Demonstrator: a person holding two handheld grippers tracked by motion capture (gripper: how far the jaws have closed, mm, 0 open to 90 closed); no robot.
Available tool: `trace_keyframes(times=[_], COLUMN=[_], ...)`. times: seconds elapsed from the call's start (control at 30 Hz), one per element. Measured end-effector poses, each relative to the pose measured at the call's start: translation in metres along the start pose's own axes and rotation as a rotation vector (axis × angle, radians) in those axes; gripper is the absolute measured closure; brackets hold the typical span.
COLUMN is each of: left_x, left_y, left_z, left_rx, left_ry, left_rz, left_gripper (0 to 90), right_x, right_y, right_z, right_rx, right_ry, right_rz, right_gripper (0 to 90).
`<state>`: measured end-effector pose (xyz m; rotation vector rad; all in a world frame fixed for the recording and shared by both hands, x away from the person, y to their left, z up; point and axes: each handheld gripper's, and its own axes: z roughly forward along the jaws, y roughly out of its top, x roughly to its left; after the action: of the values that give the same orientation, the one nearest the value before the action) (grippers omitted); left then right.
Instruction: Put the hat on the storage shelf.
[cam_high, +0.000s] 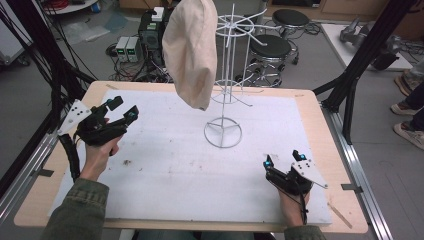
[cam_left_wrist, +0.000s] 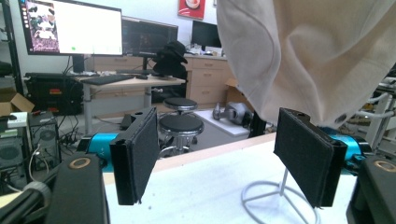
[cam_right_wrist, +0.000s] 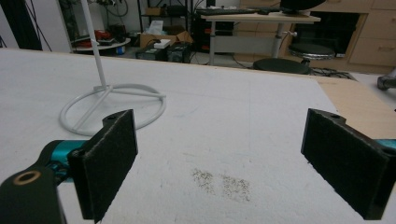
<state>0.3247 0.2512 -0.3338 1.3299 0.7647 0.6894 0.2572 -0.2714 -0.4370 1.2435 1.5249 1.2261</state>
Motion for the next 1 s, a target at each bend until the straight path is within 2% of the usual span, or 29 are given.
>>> trace_keyframes(times=[0.23, 0.4, 0.6, 0.73, 0.83, 0.9, 1.0], left_x=[0.006, 0.016, 0.020, 0.025, 0.030, 0.035, 0.042], left_y=[-0.014, -0.025, -0.041, -0.053, -0.060, -0.065, -0.071], left_z=[-0.014, -0.028, -0.050, -0.065, -0.074, -0.081, -0.091], left_rx=[0.015, 0.023, 0.044, 0.055, 0.053, 0.066, 0.067], left_ry=[0.039, 0.096, 0.135, 0.188, 0.239, 0.279, 0.336], left_rz=[-0.015, -0.029, -0.058, -0.072, -0.081, -0.066, -0.080], left_gripper=[30.5, 30.5, 29.4, 28.2, 27.6, 27.7, 27.7], right_x=[0.000, 0.000, -0.001, 0.000, -0.001, 0.000, -0.001], right_y=[0.000, 0.000, 0.000, 0.000, 0.000, 0.000, 0.000], right_z=[0.000, 0.000, 0.000, 0.000, 0.000, 0.000, 0.000], right_rx=[0.001, 0.001, -0.001, 0.001, -0.001, 0.002, 0.003], right_ry=[0.002, 0.001, 0.001, 0.001, -0.002, 0.000, 0.000], right_rz=[-0.002, 0.000, 0.002, 0.000, -0.004, 0.001, 0.005], right_gripper=[9.6, 9.6, 9.6, 9.6, 9.6, 9.6, 9.7])
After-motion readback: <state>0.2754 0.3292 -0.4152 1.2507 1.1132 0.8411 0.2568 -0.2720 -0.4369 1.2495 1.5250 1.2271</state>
